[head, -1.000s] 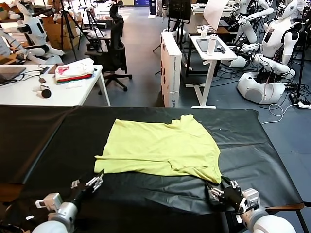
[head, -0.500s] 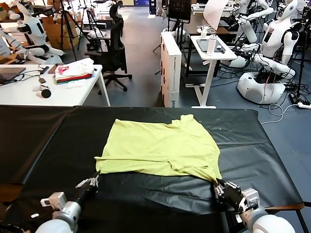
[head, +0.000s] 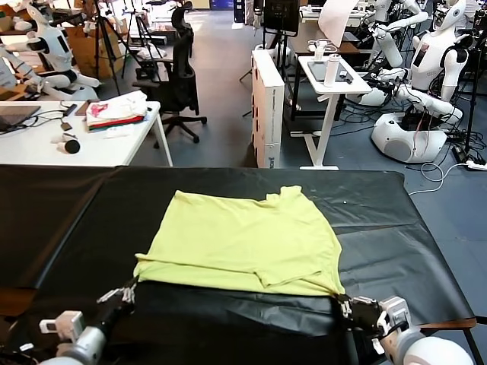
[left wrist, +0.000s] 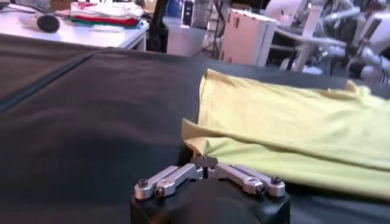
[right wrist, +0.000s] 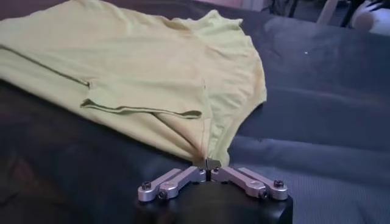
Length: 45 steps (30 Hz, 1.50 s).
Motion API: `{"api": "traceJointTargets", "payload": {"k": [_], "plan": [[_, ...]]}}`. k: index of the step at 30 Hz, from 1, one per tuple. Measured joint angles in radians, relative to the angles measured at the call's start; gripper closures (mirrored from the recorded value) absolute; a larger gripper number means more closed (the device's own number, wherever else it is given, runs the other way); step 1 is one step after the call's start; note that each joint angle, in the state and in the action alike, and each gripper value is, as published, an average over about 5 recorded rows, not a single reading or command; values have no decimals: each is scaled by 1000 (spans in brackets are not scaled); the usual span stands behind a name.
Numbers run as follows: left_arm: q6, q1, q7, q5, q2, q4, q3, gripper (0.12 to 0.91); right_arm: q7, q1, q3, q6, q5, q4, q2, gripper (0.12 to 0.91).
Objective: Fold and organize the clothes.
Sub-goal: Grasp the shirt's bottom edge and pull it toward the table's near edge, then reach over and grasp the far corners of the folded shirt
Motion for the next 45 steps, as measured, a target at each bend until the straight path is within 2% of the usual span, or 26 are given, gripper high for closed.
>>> {"api": "traceJointTargets", "payload": {"k": [3, 6, 9, 12, 14, 16, 19, 23, 26, 29, 33, 36, 41, 45], "plan": [[-5, 29, -1, 5, -3, -12, -4, 883, 6, 72, -18, 1, 6, -37, 11, 886], [-7, 50, -7, 9, -9, -19, -5, 883, 9, 177, -58, 2, 6, -101, 30, 837], [-2, 65, -21, 9, -14, -27, -9, 883, 13, 291, -111, 1, 5, -178, 53, 685], [5, 82, -34, 5, -16, -40, -18, 849, 18, 408, -170, 0, -1, -255, 77, 496], [11, 94, -40, -1, -19, -50, -28, 766, 22, 483, -210, 0, -10, -303, 96, 363], [19, 107, -49, -8, -23, -62, -40, 637, 26, 554, -252, 0, -26, -353, 118, 252], [33, 126, -65, -14, -30, -79, -57, 448, 32, 651, -314, 0, -51, -428, 154, 150], [46, 145, -76, -27, -31, -101, -84, 219, 41, 754, -390, 0, -74, -522, 203, 121], [56, 144, -86, -65, -27, -117, -115, 138, 44, 819, -440, 0, -82, -590, 237, 119], [68, 124, -89, -105, -23, -124, -140, 125, 45, 872, -482, 0, -85, -653, 265, 118], [110, 43, -93, -133, -14, -112, -137, 123, 45, 930, -524, 0, -86, -726, 297, 118], [143, -54, -100, -172, 1, -90, -115, 123, 43, 964, -545, 0, -88, -768, 319, 118], [229, -224, -127, -270, 37, -32, -70, 123, 38, 1002, -565, 0, -102, -816, 345, 118], [263, -359, -134, -314, 73, 40, -22, 123, 35, 1018, -573, 0, -114, -845, 357, 118]]}}
